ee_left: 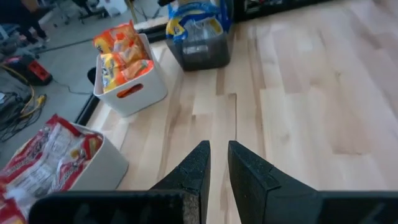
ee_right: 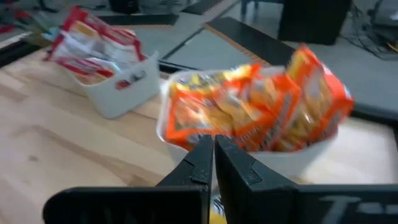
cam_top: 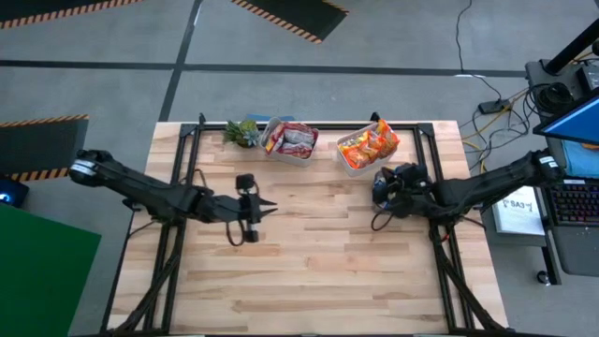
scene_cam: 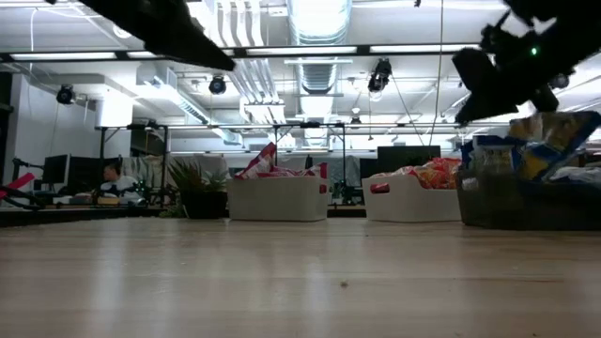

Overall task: Sort Maruchan noodles
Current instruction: Put the blue noodle pack into the black bin, then return to Home Position

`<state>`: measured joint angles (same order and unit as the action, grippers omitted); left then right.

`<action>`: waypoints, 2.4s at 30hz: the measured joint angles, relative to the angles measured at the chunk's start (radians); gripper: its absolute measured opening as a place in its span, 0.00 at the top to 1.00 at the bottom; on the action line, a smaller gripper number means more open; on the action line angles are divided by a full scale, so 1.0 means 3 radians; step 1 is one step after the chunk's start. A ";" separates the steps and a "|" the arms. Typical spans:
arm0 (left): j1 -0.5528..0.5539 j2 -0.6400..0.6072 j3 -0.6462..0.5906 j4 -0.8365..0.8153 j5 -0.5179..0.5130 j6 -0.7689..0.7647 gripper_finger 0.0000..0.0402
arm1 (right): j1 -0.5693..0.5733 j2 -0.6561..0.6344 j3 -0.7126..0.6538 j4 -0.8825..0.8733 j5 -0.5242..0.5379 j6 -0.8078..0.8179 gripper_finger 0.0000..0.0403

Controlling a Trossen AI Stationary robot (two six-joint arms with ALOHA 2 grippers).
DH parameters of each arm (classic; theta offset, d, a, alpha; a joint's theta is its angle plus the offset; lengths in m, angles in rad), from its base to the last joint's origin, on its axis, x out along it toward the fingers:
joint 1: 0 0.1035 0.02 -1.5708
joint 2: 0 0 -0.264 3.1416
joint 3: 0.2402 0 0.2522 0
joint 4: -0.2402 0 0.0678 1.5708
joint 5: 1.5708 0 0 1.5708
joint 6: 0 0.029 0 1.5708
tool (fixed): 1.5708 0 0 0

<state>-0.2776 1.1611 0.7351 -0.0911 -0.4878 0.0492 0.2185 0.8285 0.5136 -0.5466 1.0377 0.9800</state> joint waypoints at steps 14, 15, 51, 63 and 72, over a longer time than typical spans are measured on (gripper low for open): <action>-0.0026 -0.1698 -0.1096 0.0546 0.0000 -0.0206 0.90 | 0.0226 -0.0321 -0.0082 -0.0007 0.0022 -0.0197 0.98; -0.0026 -0.1767 -0.1113 0.0558 0.0000 -0.0207 0.90 | 0.0226 -0.0342 -0.0158 -0.0015 0.0091 -0.0134 0.98; -0.0026 -0.1968 -0.1125 0.0638 0.0002 0.0036 0.90 | 0.0218 -0.0443 0.0163 0.0389 -0.0091 -0.1184 0.98; -0.0019 -0.2329 -0.1160 0.0504 -0.0005 0.0215 0.90 | 0.0216 -0.1130 -0.0344 0.1830 -0.0868 -0.2768 0.98; 0.0139 -0.2595 -0.1470 0.0676 -0.0007 0.0210 0.90 | 0.0216 -0.1893 -0.0939 0.2387 -0.1157 -0.3224 0.98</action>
<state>-0.2358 0.3826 0.2940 0.1116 -0.4900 0.1123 0.2832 0.2605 0.2320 0.1696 0.6907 0.0128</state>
